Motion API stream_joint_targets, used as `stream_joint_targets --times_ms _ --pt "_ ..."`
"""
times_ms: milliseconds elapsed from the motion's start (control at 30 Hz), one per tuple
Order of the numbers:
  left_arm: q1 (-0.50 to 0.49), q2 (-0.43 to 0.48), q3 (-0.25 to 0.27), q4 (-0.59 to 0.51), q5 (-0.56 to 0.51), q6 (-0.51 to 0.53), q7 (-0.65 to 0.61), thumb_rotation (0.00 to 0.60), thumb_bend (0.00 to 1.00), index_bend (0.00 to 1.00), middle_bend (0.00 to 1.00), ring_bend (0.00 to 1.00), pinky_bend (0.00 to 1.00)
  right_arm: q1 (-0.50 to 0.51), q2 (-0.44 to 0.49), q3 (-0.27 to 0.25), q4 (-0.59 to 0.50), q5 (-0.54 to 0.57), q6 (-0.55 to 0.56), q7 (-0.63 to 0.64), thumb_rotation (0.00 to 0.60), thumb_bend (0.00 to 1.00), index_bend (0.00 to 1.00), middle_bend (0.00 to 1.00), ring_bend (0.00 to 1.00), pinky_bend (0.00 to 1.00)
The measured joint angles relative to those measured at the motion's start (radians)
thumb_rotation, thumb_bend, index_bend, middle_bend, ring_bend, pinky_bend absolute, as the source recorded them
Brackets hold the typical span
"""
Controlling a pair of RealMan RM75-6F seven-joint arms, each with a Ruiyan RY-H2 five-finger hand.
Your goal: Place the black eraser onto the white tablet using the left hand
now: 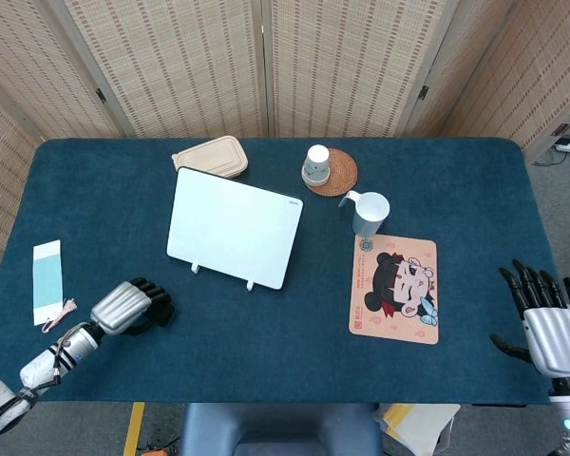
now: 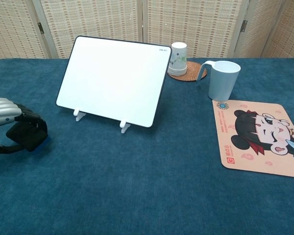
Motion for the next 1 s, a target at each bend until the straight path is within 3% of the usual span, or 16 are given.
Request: stream_joint_targets --times_ms 200,400,633,1000 --pt "0.014 0.025 -0.038 -0.062 -0.028 0.050 0.033 0.600 0.44 0.43 0.41 0.33 0.28 0.002 0.004 -0.008 0.001 -0.017 -0.002 0.009 0.600 0.20 0.00 0.00 0.00 0.00" --pt "0.040 0.025 -0.143 -0.150 -0.109 0.141 0.084 0.600 0.44 0.40 0.41 0.31 0.27 0.000 0.011 -0.016 0.005 -0.036 0.006 0.032 0.600 0.20 0.00 0.00 0.00 0.00" --pt "0.030 -0.054 -0.237 -0.162 -0.163 0.178 0.150 0.600 0.44 0.39 0.41 0.30 0.26 -0.007 0.020 -0.022 0.012 -0.053 0.024 0.065 0.600 0.20 0.00 0.00 0.00 0.00" --pt "-0.053 -0.205 -0.327 -0.100 -0.180 0.197 0.209 0.600 0.44 0.39 0.41 0.29 0.25 -0.001 0.032 -0.018 0.023 -0.042 0.007 0.103 0.600 0.20 0.00 0.00 0.00 0.00"
